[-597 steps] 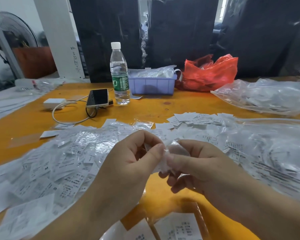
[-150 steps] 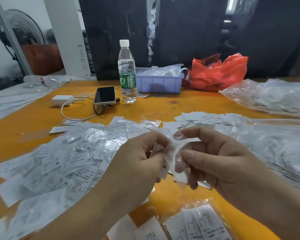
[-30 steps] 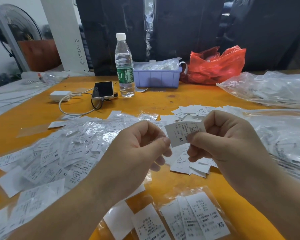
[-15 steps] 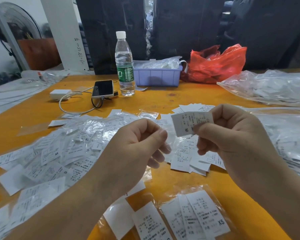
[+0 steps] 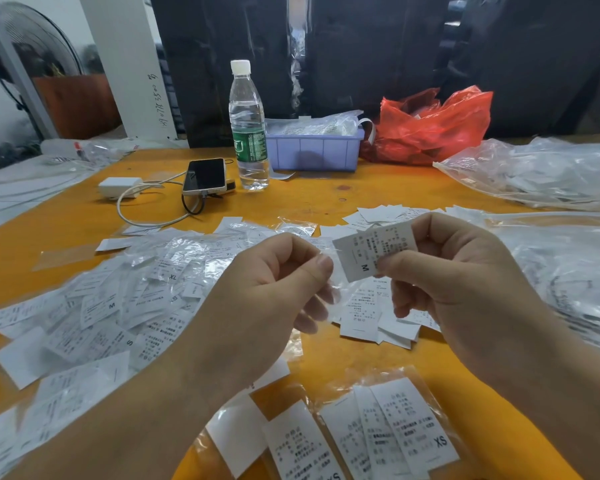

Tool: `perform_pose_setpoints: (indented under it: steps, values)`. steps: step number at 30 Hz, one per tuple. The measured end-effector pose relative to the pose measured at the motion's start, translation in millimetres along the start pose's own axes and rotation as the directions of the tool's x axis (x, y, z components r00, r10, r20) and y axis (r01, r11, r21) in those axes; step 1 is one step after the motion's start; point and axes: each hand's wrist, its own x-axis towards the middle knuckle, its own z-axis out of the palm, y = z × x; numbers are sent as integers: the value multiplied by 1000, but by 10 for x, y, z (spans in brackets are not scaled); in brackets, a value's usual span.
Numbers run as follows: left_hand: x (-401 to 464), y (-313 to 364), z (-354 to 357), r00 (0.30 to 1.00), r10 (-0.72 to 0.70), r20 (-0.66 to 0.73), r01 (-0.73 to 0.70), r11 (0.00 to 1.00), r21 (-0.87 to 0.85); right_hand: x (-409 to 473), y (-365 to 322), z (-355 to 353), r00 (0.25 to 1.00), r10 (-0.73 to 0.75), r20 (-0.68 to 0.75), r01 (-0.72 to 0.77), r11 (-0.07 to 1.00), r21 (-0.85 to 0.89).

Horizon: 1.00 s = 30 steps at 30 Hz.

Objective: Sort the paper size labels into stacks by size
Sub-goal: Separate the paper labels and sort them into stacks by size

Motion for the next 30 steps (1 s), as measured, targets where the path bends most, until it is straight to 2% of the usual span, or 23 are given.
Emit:
perform_pose_setpoints:
  steps: [8,12,21,30]
  values:
    - [15,1,-6,998,23,-54,-23,1000,-5,-7,0,8,1000,8,25,-7,999,-31]
    - [16,-3,-6,999,24,-40,-24,1000,9,-12,22,2,999,-1,53,5,997,-74]
    - [20,-10,-10,999,20,-36,-20,1000,14,-4,15,12,994,29,102,-28,999,-18]
    - [27,-9,-10,1000,4,-20,-4,1000,6,5,55,20,987,99,123,-89,993,-84]
